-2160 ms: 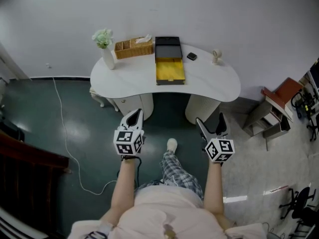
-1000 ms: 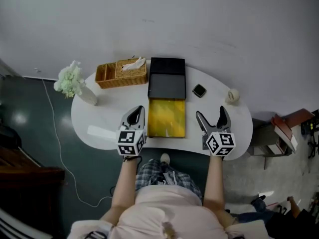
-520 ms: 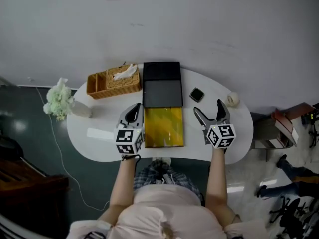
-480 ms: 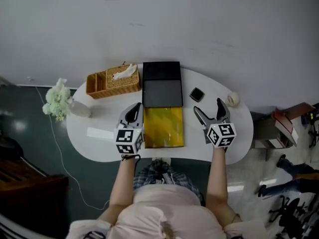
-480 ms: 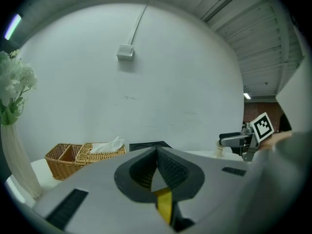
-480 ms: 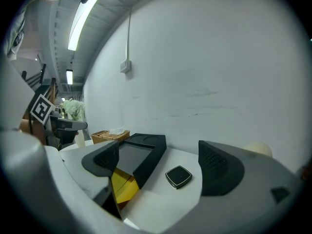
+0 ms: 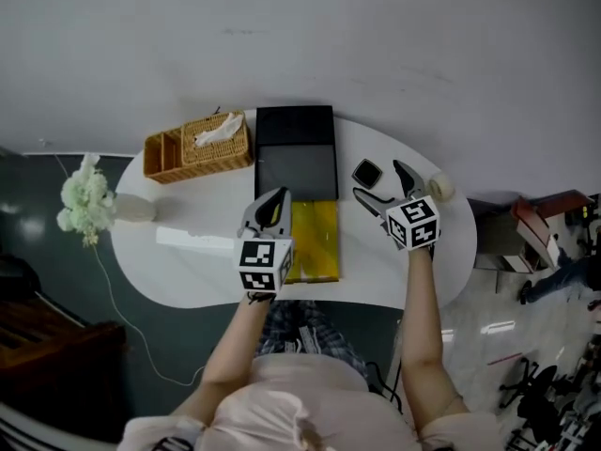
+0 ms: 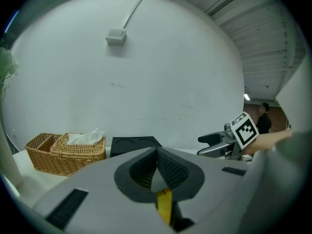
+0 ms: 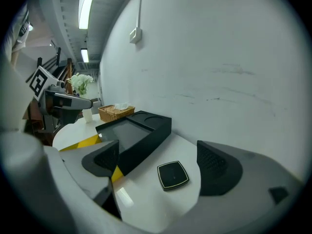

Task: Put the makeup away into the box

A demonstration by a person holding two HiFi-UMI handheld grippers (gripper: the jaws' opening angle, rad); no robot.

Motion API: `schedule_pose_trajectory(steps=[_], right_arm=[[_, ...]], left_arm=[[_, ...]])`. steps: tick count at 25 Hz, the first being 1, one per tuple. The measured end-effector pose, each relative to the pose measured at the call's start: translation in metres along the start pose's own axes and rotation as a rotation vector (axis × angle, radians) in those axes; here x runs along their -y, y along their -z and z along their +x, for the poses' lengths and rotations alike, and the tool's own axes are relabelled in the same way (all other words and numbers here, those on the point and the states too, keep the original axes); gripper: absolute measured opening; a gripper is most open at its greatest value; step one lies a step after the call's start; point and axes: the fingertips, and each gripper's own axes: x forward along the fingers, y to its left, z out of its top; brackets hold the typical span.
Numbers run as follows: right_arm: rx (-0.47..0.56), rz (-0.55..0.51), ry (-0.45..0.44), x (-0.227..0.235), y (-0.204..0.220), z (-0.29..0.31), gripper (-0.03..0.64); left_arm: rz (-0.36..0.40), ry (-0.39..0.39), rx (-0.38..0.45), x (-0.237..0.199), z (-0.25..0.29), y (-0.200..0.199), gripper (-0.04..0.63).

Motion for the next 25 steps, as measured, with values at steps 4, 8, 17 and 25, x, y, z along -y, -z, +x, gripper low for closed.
schedule_pose_trajectory(steps=[4,8,17,25], right_arm=[[-0.088,-0.04,-0.059,0.007,0.014,0.023,0.509],[-0.208,-0.104,-0.112,0.013,0.033,0.043,0.509],[-0.403,-0.153,-0.19,0.018,0.073,0.076,0.451],[-0.455,-0.111,-0.173,0.024,0.093,0.084,0.428]], left_arm=[[-0.045,-0.016,-0.019,0.021,0.024,0.011,0.026],[-0.111,-0.025,-0.038,0.033,0.044,0.025,0.026],[-0.129,0.0,-0.073,0.044,0.059,0.045,0.026],[-0.124,0.02,-0.085,0.048,0.058,0.048,0.026]])
